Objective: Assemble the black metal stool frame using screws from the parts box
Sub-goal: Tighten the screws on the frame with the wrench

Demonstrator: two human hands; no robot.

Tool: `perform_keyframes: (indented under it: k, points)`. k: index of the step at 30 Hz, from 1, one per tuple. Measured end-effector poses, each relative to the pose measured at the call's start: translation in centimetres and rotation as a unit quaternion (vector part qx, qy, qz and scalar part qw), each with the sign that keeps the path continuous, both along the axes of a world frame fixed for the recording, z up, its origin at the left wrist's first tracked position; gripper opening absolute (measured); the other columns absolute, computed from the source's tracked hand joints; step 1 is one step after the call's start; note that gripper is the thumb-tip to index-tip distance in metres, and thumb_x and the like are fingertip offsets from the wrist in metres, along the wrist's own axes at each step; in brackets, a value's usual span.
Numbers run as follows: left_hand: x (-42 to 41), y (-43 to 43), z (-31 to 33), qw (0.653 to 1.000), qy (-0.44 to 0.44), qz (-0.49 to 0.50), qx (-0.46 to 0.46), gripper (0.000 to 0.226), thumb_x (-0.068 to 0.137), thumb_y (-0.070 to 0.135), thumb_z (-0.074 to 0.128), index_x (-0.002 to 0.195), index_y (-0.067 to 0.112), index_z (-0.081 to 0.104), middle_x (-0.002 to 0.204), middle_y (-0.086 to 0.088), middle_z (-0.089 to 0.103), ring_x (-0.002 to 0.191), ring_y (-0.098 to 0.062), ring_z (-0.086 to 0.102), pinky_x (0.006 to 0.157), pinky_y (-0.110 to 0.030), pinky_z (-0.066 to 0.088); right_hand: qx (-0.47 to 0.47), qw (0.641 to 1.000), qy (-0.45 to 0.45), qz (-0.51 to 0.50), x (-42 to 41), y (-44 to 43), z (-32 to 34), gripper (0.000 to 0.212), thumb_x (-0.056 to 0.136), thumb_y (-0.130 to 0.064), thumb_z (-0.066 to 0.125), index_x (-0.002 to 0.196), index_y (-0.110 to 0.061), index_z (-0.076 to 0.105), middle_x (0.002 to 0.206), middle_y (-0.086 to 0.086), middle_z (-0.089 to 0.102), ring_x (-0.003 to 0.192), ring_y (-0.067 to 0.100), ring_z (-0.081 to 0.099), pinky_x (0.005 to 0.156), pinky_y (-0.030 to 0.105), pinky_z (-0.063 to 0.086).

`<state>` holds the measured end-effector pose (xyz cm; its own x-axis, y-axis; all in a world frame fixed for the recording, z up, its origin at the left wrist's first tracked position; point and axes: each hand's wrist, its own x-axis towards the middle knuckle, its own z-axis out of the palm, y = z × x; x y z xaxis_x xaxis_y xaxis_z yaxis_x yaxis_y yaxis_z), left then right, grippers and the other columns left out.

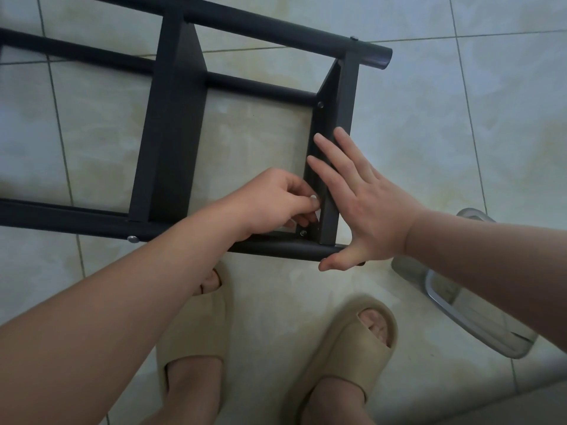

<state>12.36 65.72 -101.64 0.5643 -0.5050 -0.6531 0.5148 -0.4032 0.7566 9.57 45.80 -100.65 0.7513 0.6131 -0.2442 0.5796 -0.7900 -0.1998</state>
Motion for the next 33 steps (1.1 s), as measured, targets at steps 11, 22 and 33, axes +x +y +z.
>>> perform_keyframes:
  k: [11, 22, 33]
  points:
    - [0.2, 0.1, 0.2, 0.997, 0.073, 0.021, -0.001, 0.017, 0.099, 0.016, 0.059, 0.085, 0.011, 0.067, 0.071, 0.002, 0.074, 0.067, -0.009, 0.069, 0.067, -0.025, 0.052, -0.001, 1.000, 0.003, -0.001, 0.0, 0.0, 0.1, 0.139, 0.064, -0.096, 0.047, 0.155, 0.006, 0.023, 0.166, 0.024, 0.006, 0.154, 0.043, -0.006, 0.125, 0.055, 0.011]
    - [0.2, 0.1, 0.7, 0.999, 0.025, -0.023, 0.027, 0.020, 0.102, 0.011, 0.052, 0.084, 0.012, 0.063, 0.075, -0.002, 0.069, 0.066, -0.010, 0.063, 0.063, -0.017, 0.052, 0.000, 1.000, -0.001, -0.001, 0.0, 0.0, 0.1, 0.138, 0.065, -0.098, 0.042, 0.156, 0.004, 0.022, 0.166, 0.024, 0.006, 0.154, 0.042, -0.006, 0.125, 0.055, 0.011]
    - [0.4, 1.1, 0.8, 0.995, -0.023, -0.090, 0.041, 0.019, 0.100, 0.011, 0.056, 0.083, 0.014, 0.064, 0.076, 0.000, 0.071, 0.063, -0.003, 0.063, 0.064, -0.015, 0.049, 0.000, 1.000, -0.004, 0.000, -0.1, 0.0, 0.0, 0.137, 0.066, -0.099, 0.038, 0.156, 0.002, 0.018, 0.167, 0.023, 0.004, 0.154, 0.041, -0.006, 0.125, 0.056, 0.012]
